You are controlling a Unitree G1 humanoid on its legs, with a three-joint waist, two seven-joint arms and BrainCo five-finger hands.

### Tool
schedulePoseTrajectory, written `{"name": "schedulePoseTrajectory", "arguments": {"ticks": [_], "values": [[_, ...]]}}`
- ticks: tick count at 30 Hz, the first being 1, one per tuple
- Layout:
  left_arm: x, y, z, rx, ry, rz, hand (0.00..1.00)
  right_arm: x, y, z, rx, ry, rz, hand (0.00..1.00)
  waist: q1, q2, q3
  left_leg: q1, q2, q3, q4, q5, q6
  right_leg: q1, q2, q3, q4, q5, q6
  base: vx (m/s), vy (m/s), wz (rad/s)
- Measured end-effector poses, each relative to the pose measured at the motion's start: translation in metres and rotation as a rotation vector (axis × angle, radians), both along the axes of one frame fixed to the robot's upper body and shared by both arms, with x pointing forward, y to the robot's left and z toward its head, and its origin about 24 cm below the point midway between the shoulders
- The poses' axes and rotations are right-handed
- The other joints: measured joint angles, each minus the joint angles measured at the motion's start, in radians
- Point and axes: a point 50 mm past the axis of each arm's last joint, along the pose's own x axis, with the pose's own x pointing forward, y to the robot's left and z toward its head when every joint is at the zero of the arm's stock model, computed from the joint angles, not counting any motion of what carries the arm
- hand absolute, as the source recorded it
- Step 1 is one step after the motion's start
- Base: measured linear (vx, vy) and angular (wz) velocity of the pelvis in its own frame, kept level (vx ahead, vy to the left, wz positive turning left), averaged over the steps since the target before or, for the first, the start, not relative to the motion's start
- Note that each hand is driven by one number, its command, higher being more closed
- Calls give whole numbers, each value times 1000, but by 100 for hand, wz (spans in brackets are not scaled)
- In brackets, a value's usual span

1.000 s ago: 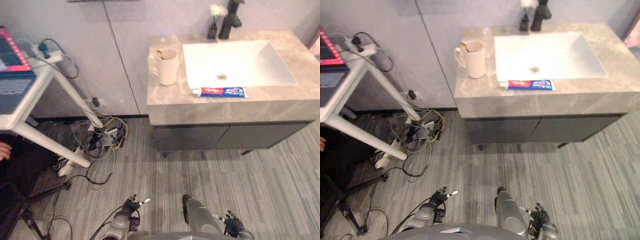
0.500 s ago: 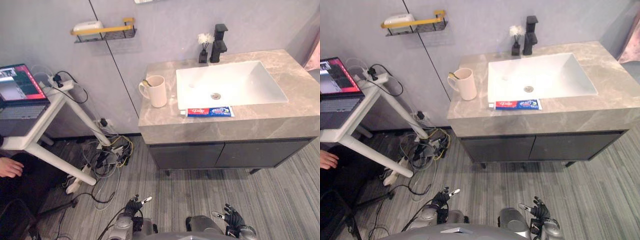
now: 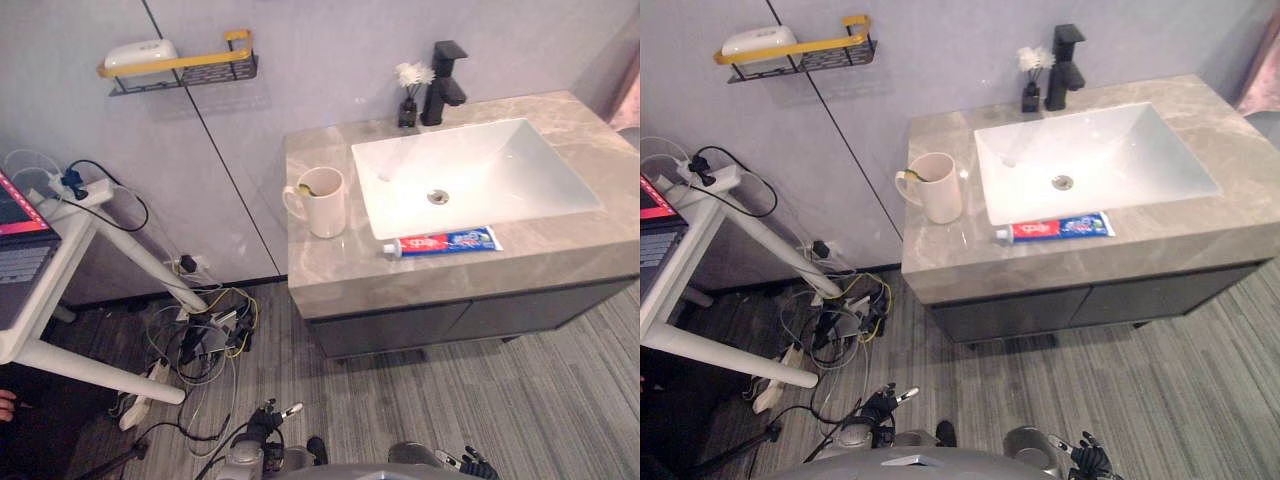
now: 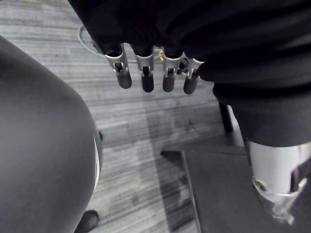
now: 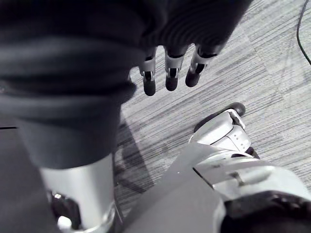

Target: Organize washtable

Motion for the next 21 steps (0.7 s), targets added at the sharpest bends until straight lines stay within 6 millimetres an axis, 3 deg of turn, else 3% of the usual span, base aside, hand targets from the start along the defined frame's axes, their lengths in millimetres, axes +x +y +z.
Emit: {"name": "schedulePoseTrajectory", "arguments": {"ticks": [3,6,8,11,12,14,15,18,21], "values": [[3,0,1,9,-10,-29,0,2,3,-1,8,-4,2,0,12,-13,-2,16,-20,-1,-1,-14,15,7,-17,-2,27,8,15,299,59,13],[5,8,3,42,-12,-74,0,10,12,-1,33,-30,-11,0,10,-33,38,115,-17,-18,-56,-20,28,-104,23,-2,373,56,58,98,37,15],[4,11,2,50,-4,-86,0,12,13,-1,40,-41,-11,0,9,-52,49,170,-17,-28,-78,-24,34,-144,29,-9,464,13,33,23,-15,21],[3,10,2,44,-2,-87,0,16,13,0,38,-52,0,0,6,-49,52,203,-6,-59,-95,-27,29,-171,9,-36,290,12,20,72,-104,40],[4,13,2,50,-2,-86,0,16,14,0,40,-51,8,0,6,-72,49,206,-14,-67,-92,-44,-3,-156,-16,-51,160,91,21,72,-192,27],[5,9,2,37,-1,-78,0,21,11,1,34,-58,15,0,9,-34,53,198,21,-80,-94,-49,-16,-122,8,-75,102,80,2,66,-193,17],[5,7,2,32,-1,-79,0,21,10,1,30,-57,17,0,7,-27,57,201,29,-84,-99,-48,-18,-118,14,-79,98,80,2,39,-145,10],[6,3,1,21,10,-85,0,19,9,1,30,-51,15,0,4,-25,62,230,50,-88,-123,-27,-52,-81,29,-99,77,81,0,1,-89,9],[5,0,0,9,11,-77,0,17,9,0,31,-40,15,0,8,-15,52,233,66,-96,-146,-24,-56,-39,34,-121,-7,106,-18,-49,22,14]]}}
